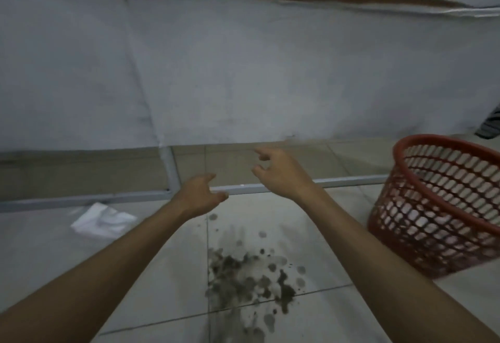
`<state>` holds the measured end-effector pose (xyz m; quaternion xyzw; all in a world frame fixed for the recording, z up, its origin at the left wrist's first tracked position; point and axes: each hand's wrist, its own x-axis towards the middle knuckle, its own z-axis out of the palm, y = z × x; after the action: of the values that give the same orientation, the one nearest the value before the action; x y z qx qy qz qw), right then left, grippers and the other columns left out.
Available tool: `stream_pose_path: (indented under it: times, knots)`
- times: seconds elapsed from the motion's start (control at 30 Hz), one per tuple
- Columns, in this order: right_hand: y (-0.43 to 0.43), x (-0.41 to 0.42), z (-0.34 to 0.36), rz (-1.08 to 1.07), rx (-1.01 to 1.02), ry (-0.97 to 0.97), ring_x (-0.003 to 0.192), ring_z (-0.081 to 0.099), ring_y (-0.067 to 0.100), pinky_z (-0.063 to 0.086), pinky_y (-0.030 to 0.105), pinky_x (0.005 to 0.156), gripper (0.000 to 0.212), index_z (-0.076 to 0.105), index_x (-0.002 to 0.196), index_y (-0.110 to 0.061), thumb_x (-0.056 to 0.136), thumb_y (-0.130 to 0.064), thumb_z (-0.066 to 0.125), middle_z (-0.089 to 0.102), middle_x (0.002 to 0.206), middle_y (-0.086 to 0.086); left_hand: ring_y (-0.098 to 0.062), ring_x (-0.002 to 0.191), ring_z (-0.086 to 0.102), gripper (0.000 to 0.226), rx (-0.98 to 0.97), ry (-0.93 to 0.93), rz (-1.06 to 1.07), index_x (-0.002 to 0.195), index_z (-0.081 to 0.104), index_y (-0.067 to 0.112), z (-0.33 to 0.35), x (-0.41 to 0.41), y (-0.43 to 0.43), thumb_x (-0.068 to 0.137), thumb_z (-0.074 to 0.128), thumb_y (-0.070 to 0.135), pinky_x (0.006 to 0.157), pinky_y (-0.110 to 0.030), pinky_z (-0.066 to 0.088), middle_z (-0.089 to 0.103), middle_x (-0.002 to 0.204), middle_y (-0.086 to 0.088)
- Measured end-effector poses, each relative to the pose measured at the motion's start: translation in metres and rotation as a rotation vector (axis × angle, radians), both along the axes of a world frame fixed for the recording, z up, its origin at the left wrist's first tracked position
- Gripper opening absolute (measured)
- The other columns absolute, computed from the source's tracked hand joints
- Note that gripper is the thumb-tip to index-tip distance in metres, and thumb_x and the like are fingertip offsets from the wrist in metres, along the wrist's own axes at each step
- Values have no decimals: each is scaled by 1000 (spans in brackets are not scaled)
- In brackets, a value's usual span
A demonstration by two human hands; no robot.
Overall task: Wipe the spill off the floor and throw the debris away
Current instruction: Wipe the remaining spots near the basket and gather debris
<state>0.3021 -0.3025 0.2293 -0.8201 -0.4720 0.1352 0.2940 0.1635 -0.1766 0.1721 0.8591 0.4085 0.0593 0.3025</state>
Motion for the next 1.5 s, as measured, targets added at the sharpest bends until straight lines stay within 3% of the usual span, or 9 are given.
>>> stream_pose_path:
  times: [0.17,0.33,0.47,0.67,0.97,1.1,1.3,1.4,1.5]
  knots:
    - [65,-44,-37,114,-26,-5,79,59,17,43,25,81,49,44,137,-23,89,-28,53,58,131,8,-25,130,42,64,-22,-44,96,137,42,14,-45,-58,39,82,65,38,106,-31,34,44,144,-8]
    - [129,-101,-90,230,-38,70,112,58,26,43,30,96,46,49,133,-17,89,-24,54,57,131,9,-28,124,48,53,-24,-3,278,131,49,12,-104,-129,82,83,62,30,101,-33,39,51,136,-11]
    - [174,-143,-137,292,-87,138,109,57,24,42,28,93,43,51,132,-17,89,-23,56,58,128,8,-33,109,57,35,18,-27,472,114,62,12,-140,-174,115,81,62,21,92,-42,49,60,120,-15]
    - [236,-194,-187,322,-174,203,113,56,25,44,30,93,42,54,127,-12,85,-19,56,59,127,11,-38,119,43,49,-8,-2,773,126,49,11,-180,-204,159,80,64,23,95,-43,43,44,130,-20]
    - [297,-242,-233,322,-347,-117,120,48,30,40,39,97,53,47,129,-17,83,-40,62,53,131,9,-31,142,18,82,65,101,508,144,17,12,-233,-210,187,83,56,51,113,-44,23,17,155,-12]
    - [303,-246,-233,269,-259,-220,102,63,26,46,33,86,19,66,104,-13,90,-21,55,68,109,10,-32,142,16,92,61,102,418,145,11,7,-241,-208,195,81,59,52,116,-43,20,14,155,-15]
    - [298,-232,-213,363,-242,-88,84,62,32,36,27,63,13,68,81,-4,85,-14,62,66,82,18,-32,141,20,99,18,177,362,146,7,10,-251,-205,194,77,63,54,113,-46,28,13,156,-13]
    - [297,-220,-204,350,-272,-82,71,50,25,33,23,58,35,50,54,-7,82,-15,68,46,56,7,-31,143,13,106,27,227,362,147,1,12,-254,-199,185,75,66,55,113,-45,25,2,158,-8]
    - [298,-211,-190,379,-286,-115,93,62,29,47,29,77,23,69,87,4,84,-19,68,68,93,16,-30,144,10,108,15,217,352,146,0,12,-254,-193,183,73,68,54,113,-46,24,0,158,-8]
